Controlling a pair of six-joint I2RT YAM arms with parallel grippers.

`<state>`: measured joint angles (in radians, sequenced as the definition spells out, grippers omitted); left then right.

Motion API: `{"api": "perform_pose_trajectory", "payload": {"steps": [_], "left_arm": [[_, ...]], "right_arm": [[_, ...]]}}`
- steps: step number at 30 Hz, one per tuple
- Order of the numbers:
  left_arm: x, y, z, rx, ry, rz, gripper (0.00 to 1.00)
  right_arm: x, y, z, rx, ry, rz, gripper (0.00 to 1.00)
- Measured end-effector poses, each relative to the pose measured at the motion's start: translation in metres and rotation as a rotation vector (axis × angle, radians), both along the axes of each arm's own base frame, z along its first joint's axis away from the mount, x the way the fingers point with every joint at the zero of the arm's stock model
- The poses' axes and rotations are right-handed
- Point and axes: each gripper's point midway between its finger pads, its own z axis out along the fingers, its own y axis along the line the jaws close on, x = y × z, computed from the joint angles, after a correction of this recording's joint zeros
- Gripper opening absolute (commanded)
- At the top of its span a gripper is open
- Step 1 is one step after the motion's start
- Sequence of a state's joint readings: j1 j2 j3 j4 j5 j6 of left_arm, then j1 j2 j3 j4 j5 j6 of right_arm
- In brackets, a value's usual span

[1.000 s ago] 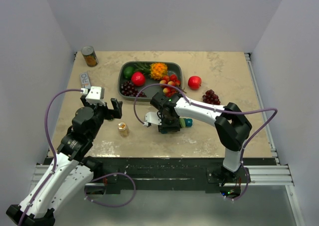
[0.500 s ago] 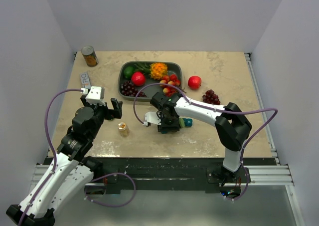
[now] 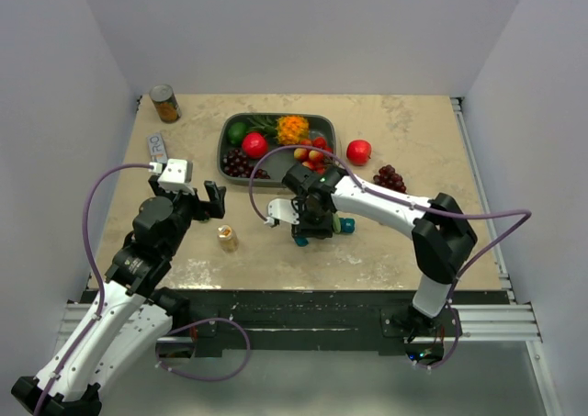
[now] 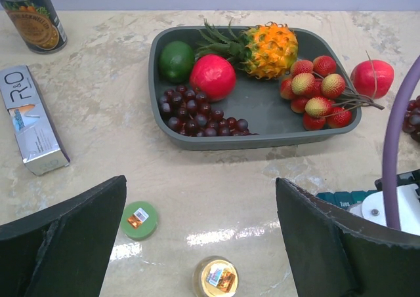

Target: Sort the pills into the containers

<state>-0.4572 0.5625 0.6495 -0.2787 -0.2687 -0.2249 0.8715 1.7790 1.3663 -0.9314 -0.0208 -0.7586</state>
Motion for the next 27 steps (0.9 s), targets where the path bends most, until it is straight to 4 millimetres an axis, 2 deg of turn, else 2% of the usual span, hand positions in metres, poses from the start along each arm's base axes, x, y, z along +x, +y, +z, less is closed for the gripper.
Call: {"api": "perform_pose_trajectory", "payload": {"steps": [6, 10, 19, 22, 27], "left_arm": [[-0.001, -0.002, 0.000, -0.003, 0.000, -0.012, 1.00], [-0.001, -0.002, -0.002, -0.005, 0.001, -0.013, 1.00], [0.000, -0.003, -0.008, -0.053, 0.031, 0.007, 1.00], [0.003, 0.000, -0.021, -0.070, 0.088, 0.037, 1.00], [0.011, 0.023, -0.063, -0.085, 0.264, 0.129, 0.99]], "right_arm": [[-0.001, 0.001, 0.012, 0.057, 0.005, -0.008, 0.00], [0.002, -0.001, 0.028, 0.139, 0.019, -0.034, 0.00], [0.013, -0.025, 0.094, 0.503, 0.012, -0.143, 0.00], [0.010, -0.033, 0.107, 0.623, 0.016, -0.162, 0.00], [0.005, -0.035, 0.114, 0.813, 0.050, -0.176, 0.00]]}}
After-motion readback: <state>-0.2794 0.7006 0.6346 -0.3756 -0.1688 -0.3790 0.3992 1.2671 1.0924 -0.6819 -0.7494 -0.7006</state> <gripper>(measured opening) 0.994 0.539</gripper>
